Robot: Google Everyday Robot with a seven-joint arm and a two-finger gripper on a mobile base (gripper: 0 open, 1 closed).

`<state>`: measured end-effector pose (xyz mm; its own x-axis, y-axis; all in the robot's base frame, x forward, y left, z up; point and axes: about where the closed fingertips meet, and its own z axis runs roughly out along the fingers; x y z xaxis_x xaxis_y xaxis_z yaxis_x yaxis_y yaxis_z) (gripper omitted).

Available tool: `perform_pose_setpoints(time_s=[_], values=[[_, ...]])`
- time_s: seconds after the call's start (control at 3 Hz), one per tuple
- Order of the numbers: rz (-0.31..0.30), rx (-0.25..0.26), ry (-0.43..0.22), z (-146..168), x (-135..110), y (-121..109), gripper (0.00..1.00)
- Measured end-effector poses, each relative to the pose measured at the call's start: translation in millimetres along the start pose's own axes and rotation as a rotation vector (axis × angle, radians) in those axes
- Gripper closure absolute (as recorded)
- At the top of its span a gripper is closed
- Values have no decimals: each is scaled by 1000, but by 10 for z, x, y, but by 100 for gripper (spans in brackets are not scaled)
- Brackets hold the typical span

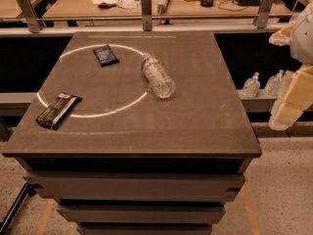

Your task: Place water bottle upright

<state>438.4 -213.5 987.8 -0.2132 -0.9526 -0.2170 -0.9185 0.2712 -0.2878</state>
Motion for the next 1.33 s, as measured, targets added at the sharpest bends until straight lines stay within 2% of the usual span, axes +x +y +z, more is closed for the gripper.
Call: perform_pose_setpoints(time_s=[0.33, 0.67, 1.33], values=[[-1, 2, -1, 0, -10, -4, 0], [-1, -4, -15, 107, -162, -64, 0], [-9, -89, -118, 680, -1088, -340, 0]])
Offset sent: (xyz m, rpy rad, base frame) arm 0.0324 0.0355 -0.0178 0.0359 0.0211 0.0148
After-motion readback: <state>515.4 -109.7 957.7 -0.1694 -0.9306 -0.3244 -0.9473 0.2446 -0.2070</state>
